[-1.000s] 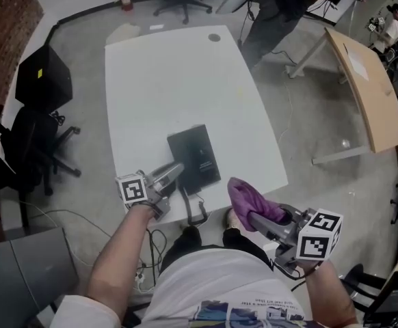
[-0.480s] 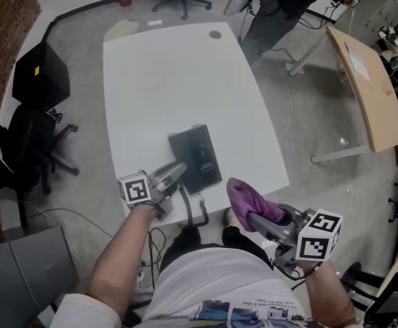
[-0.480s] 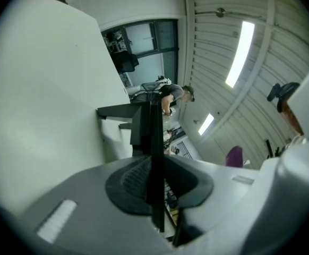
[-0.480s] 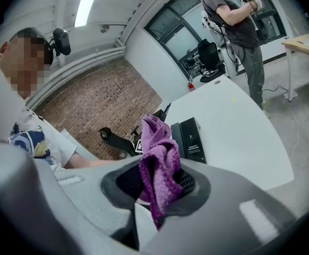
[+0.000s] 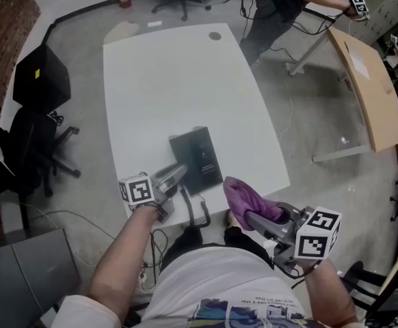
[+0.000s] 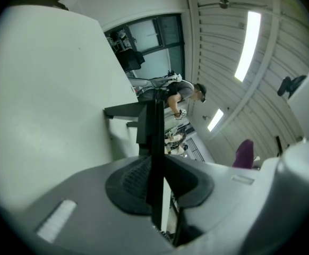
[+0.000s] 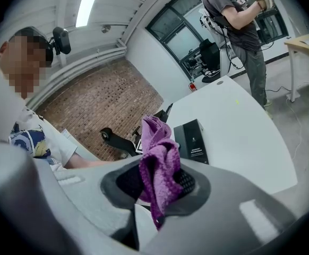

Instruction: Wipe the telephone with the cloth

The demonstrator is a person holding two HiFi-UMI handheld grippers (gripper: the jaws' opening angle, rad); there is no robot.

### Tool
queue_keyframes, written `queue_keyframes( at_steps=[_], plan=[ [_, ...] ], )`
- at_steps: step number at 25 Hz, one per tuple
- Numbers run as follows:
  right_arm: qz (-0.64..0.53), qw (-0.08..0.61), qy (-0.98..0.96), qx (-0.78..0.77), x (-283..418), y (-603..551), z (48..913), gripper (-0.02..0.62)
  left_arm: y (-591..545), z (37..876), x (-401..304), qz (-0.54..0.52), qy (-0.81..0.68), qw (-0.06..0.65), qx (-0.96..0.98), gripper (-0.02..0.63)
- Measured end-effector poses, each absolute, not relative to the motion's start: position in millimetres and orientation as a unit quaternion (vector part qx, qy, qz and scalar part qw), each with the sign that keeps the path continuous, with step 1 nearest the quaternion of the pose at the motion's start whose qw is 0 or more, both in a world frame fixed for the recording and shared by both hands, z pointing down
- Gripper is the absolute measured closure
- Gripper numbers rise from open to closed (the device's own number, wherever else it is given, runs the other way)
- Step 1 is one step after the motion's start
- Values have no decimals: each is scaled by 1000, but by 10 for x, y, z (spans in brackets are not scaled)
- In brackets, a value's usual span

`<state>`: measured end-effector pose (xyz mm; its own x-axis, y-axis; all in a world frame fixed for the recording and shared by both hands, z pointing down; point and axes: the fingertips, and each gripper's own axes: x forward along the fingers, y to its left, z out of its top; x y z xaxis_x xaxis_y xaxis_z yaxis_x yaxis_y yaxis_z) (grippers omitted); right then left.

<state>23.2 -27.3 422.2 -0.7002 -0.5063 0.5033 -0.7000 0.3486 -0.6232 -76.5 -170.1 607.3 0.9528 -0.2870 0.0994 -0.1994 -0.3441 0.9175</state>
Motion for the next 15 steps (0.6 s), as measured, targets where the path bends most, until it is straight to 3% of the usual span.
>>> queue_keyframes(
  at_steps=[15],
  plan=[
    [427, 115, -816, 372, 220, -276, 4239, 512, -1746, 6154, -822, 25, -185, 534, 825, 471]
  ],
)
